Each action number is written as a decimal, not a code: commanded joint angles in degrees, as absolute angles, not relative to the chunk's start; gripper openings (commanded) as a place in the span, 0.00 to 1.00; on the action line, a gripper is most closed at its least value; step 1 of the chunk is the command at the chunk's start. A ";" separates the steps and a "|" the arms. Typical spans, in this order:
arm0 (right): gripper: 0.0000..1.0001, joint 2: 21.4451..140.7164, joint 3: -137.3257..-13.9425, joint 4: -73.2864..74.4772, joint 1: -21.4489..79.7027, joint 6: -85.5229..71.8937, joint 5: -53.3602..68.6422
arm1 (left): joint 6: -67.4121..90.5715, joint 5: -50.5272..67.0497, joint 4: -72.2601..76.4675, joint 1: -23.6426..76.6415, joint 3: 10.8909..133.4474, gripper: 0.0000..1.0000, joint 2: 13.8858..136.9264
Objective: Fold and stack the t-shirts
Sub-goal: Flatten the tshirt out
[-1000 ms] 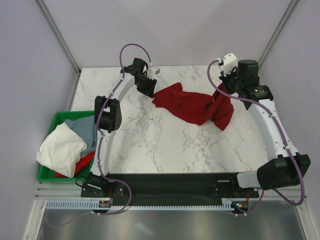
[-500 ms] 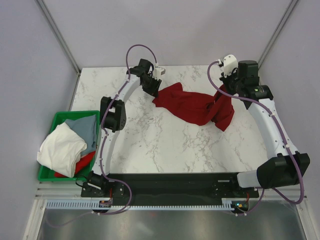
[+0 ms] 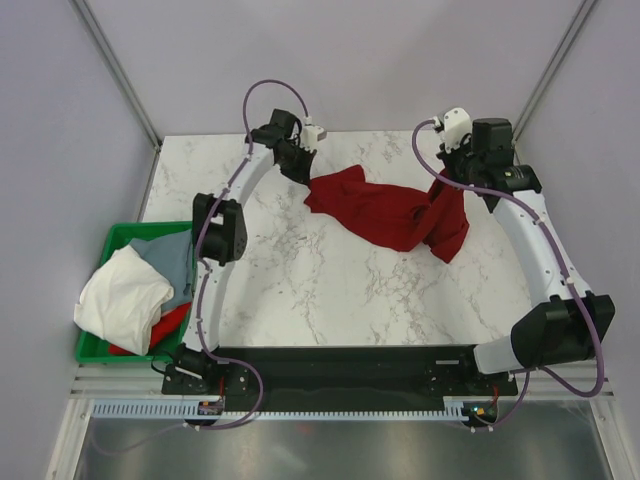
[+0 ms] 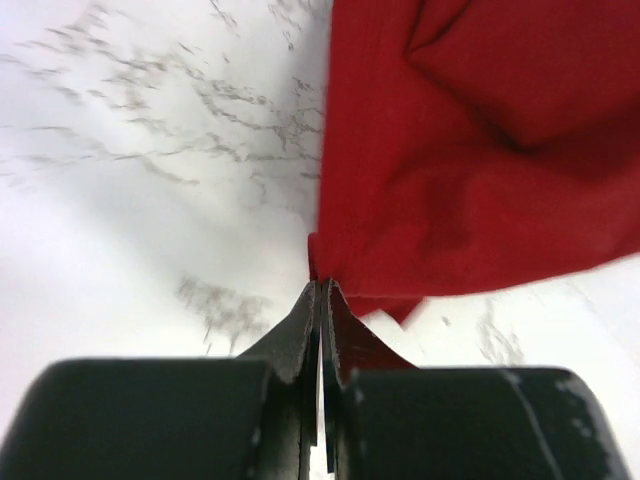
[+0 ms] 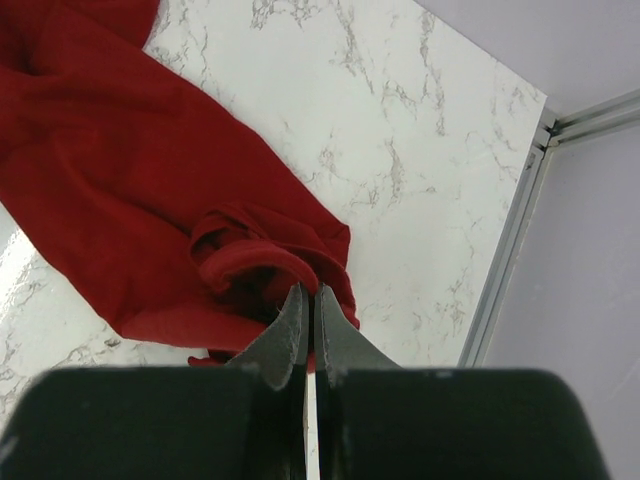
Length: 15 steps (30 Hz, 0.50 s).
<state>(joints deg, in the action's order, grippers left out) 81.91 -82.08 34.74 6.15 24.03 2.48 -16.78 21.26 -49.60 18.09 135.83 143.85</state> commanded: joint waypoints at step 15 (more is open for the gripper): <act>0.00 71.91 -95.90 32.95 5.98 18.89 11.94 | -18.27 29.45 -49.65 7.65 112.88 0.02 88.44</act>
<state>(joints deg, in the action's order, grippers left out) 78.94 -96.77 32.97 6.15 20.58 6.94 -16.43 28.49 -46.76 7.03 119.07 90.89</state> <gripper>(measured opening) 0.017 0.026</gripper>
